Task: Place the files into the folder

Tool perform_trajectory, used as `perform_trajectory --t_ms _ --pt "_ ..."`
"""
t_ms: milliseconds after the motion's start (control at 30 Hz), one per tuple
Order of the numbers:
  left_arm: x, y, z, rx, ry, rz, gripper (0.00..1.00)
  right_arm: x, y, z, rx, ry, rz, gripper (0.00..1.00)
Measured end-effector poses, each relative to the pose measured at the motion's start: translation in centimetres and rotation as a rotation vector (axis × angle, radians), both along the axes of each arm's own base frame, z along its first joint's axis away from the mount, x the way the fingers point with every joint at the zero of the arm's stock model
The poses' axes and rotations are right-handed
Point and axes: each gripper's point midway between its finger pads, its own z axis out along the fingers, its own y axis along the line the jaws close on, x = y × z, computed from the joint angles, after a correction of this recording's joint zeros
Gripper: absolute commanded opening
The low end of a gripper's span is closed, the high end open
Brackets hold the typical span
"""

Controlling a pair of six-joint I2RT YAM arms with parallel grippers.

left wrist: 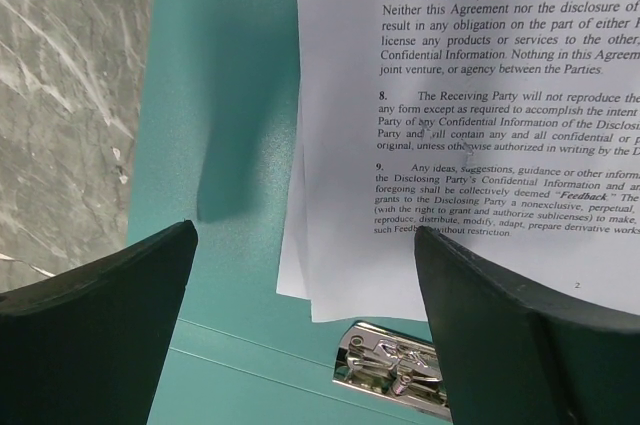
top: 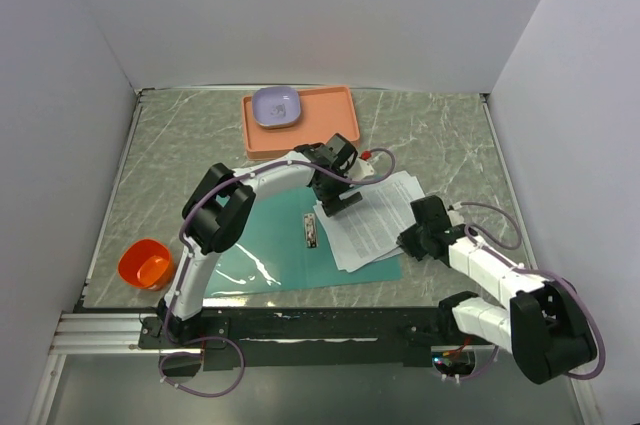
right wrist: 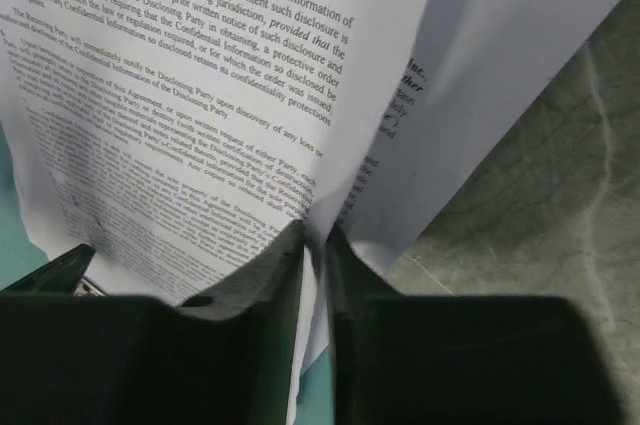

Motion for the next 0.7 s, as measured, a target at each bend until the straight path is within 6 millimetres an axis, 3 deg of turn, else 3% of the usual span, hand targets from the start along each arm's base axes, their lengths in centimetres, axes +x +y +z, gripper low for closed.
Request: perform_trajectory --t_ms 167,267,400,467,533,600,633,700 --pt "-0.6 0.5 0.6 0.026 0.029 0.003 0.97 -0.4 -0.3 0.6 -0.01 -0.037 -0.025 0.0" --pt "-0.2 0.0 3.1 0.013 0.026 0.013 0.96 -0.2 -0.6 1.6 -0.02 -0.079 -0.036 0.0" --pt "0.7 -0.4 10.7 -0.099 -0.058 0.05 0.96 0.0 -1.0 3.5 -0.04 -0.142 -0.041 0.0" --pt "0.5 1.1 15.4 -0.168 -0.106 0.077 0.96 0.6 -0.9 5.0 -0.043 -0.189 -0.034 0.0" --pt "0.7 3.8 19.5 -0.237 -0.174 0.122 0.96 1.5 -0.6 6.9 -0.044 -0.246 -0.014 0.0" --pt "0.5 9.0 22.0 -0.262 -0.224 0.208 0.96 2.5 0.1 9.1 -0.041 -0.307 0.022 0.0" --pt "0.5 13.1 22.2 -0.259 -0.244 0.289 0.96 3.0 0.6 10.2 -0.041 -0.335 0.048 0.0" --pt "0.4 19.1 21.3 -0.224 -0.251 0.421 0.96 4.0 1.7 12.4 -0.043 -0.383 0.102 0.0"
